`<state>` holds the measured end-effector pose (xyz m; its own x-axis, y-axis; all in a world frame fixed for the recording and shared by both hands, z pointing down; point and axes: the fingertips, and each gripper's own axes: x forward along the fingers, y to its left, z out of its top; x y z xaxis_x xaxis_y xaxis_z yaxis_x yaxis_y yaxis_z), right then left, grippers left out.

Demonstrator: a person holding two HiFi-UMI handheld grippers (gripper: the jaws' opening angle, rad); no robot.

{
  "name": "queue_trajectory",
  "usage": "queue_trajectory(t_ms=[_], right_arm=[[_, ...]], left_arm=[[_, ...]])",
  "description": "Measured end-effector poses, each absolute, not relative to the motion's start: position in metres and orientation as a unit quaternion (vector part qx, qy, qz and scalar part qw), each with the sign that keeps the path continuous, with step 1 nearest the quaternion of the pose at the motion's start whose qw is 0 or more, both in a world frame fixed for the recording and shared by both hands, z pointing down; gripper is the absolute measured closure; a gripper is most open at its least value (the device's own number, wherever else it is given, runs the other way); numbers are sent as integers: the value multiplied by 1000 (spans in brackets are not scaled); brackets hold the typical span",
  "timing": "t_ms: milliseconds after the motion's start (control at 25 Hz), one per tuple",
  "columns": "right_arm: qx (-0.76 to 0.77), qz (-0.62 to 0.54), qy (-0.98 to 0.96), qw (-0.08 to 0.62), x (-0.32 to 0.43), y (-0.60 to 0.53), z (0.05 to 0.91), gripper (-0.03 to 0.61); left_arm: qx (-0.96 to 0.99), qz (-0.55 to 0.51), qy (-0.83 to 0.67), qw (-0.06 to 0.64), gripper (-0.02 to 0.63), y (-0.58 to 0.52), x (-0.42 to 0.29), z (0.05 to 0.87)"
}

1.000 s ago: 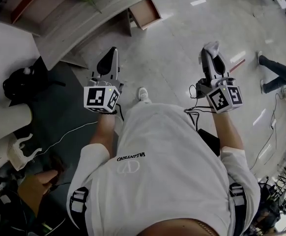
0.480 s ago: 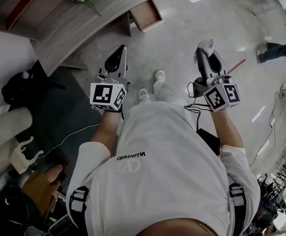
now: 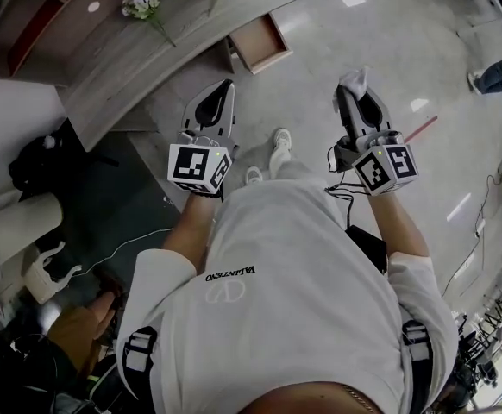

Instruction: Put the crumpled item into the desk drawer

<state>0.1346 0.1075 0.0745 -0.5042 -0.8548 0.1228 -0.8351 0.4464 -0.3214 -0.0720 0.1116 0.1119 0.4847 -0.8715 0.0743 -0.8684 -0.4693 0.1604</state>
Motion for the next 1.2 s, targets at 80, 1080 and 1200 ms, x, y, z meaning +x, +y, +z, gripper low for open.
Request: queue_trajectory(t_ms=[80,1080,1200], right_arm=[[-491,-177,853,27,141,87,76,489],[-390,-229,889,-64,126,-81,182,490],[-384,-237,888,-89,100,-96,223,489]], left_arm=[[854,-4,-512,89,611,94,-65,114],[813,49,-561,146,612,-47,-28,208],[812,60,-555,169,611,-65,-30,252]])
